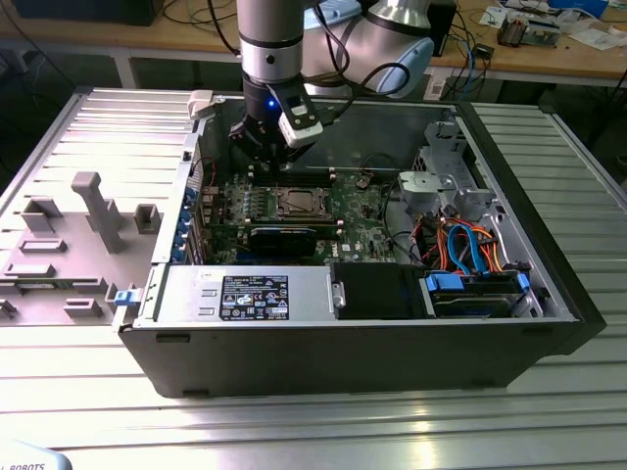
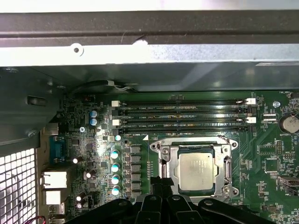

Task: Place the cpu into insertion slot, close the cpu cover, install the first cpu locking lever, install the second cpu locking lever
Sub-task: 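Install the first cpu locking lever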

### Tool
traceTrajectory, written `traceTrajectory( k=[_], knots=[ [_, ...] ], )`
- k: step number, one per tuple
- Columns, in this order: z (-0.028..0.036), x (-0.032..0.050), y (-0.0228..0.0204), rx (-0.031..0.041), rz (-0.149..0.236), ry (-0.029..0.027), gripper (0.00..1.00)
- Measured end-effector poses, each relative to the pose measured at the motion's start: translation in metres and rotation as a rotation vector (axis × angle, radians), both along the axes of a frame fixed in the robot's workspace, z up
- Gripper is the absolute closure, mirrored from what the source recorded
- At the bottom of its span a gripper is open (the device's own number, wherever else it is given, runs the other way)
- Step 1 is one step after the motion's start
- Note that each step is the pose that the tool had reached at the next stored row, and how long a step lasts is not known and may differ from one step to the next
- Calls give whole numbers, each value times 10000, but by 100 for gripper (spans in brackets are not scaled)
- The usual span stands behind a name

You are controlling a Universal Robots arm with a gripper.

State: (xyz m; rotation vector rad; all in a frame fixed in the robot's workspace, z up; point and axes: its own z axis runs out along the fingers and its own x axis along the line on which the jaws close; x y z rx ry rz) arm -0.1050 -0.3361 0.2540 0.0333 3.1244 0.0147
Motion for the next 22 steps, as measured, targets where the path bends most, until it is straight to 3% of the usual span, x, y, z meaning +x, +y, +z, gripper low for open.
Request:
traceTrajectory(
  k=[16, 22],
  knots=[
    [-1, -133, 4, 0, 0, 1, 89],
    [-2, -133, 64, 0, 1, 0, 89]
  ],
)
